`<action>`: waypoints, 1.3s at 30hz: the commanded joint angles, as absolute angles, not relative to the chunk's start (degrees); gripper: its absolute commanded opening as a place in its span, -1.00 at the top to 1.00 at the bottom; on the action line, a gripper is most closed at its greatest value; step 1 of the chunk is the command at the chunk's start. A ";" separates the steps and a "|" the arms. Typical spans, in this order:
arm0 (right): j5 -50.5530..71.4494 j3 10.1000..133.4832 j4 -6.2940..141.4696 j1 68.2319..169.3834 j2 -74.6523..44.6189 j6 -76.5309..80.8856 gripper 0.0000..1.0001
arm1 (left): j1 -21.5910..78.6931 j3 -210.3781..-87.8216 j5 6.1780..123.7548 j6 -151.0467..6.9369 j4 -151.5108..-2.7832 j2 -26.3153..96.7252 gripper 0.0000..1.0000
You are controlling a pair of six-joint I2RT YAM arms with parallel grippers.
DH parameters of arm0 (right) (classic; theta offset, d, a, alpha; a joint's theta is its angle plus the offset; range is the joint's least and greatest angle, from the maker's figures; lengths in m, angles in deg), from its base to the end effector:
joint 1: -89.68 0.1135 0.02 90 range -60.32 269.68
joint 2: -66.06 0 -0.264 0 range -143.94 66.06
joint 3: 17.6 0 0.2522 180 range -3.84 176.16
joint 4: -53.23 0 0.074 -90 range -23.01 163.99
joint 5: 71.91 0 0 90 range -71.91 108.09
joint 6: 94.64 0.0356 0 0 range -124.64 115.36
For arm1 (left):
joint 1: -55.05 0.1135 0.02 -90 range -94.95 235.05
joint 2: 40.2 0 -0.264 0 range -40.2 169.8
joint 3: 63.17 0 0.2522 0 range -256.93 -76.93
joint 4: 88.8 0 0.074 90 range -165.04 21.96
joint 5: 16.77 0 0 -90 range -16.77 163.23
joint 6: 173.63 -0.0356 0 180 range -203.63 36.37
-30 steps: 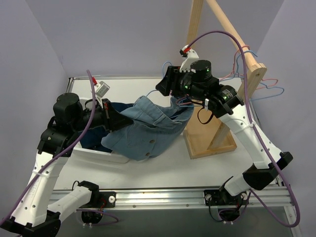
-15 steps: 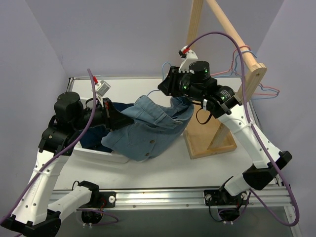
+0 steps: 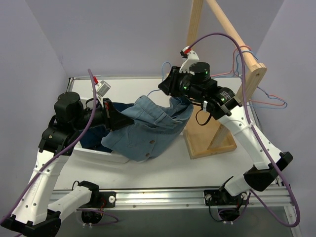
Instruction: Remove the skirt from the hanger
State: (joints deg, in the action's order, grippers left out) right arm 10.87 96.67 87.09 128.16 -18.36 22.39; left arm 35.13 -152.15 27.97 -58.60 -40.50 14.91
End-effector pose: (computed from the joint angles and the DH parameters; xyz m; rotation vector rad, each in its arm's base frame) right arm 0.2494 0.2039 0.4941 -0.2738 1.7109 0.9643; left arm 0.1553 -0.0832 0.4459 0.5120 1.8646 -1.2541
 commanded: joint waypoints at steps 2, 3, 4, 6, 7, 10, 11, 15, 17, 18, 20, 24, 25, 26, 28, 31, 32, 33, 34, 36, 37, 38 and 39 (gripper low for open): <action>11.23 96.27 84.84 129.41 -15.94 22.96 1.00 | 35.01 -153.74 25.50 -59.55 -46.92 13.76 0.95; 11.15 96.35 84.75 129.41 -15.94 23.05 1.00 | 35.01 -153.83 25.50 -59.64 -46.57 14.02 0.95; 11.32 96.35 84.66 129.32 -15.76 23.14 1.00 | 35.01 -153.92 25.59 -59.64 -46.48 14.20 0.90; 11.50 96.27 84.57 129.41 -15.41 23.22 1.00 | 35.01 -153.84 25.50 -59.29 -46.74 14.20 0.71; 11.50 96.70 84.74 129.41 -15.41 23.22 1.00 | 35.01 -153.92 25.50 -59.29 -46.83 14.20 0.63; 11.67 97.84 85.97 129.41 -15.67 22.96 1.00 | 34.92 -153.92 25.77 -59.73 -45.69 14.12 0.30; 12.72 98.63 86.15 129.41 -15.59 22.96 1.00 | 35.01 -153.92 25.94 -60.16 -45.25 13.94 0.21; 15.62 99.95 86.77 129.41 -14.45 23.49 1.00 | 35.01 -153.14 26.82 -61.31 -40.86 13.06 -0.04; 16.68 101.53 87.12 129.49 -14.44 23.40 1.00 | 35.01 -152.08 27.43 -61.22 -39.98 11.58 -0.07; 16.94 101.97 87.29 129.50 -14.36 23.40 1.00 | 35.01 -151.64 27.70 -61.14 -39.37 11.04 -0.07; 17.47 102.59 87.03 129.49 -14.09 23.84 1.00 | 35.01 -150.41 28.49 -60.96 -38.75 9.82 -0.08; 17.91 103.73 86.94 129.32 -13.83 24.45 1.00 | 35.10 -150.14 29.90 -61.40 -36.20 9.02 -0.11; 17.91 104.00 87.03 129.32 -13.74 24.72 1.00 | 35.10 -150.23 29.98 -61.49 -35.76 9.10 -0.11; 17.91 104.26 87.03 129.41 -13.83 24.89 1.00 | 35.10 -150.32 29.99 -61.83 -35.32 9.02 -0.12; 17.91 105.22 87.29 129.41 -13.83 25.07 1.00 | 35.01 -150.49 30.25 -62.01 -34.09 9.11 -0.12; 19.67 106.63 87.56 129.41 -14.18 25.33 1.00 | 35.10 -150.32 30.42 -61.84 -34.00 8.84 -0.12; 19.67 107.07 87.56 129.32 -14.27 25.42 1.00 | 35.01 -150.32 30.60 -61.32 -34.09 8.93 -0.13; 19.67 107.34 87.65 129.32 -14.44 25.33 1.00 | 35.10 -150.49 30.60 -60.88 -34.61 9.02 -0.13; 19.85 107.77 87.65 129.32 -14.53 25.42 1.00 | 35.01 -150.58 30.43 -60.52 -34.87 9.19 -0.13; 20.20 108.13 87.56 129.32 -14.53 25.51 1.00 | 35.01 -151.11 30.07 -59.47 -35.93 9.54 -0.13; 20.46 108.30 87.56 129.32 -14.62 25.60 1.00 | 35.01 -151.28 29.90 -59.20 -36.11 9.54 -0.13; 21.07 108.65 87.56 129.32 -14.62 25.77 1.00 | 35.01 -151.46 29.46 -58.77 -36.19 9.81 -0.14; 21.43 109.01 87.73 129.23 -14.79 26.12 1.00 | 35.01 -151.81 29.11 -58.67 -36.46 9.81 -0.16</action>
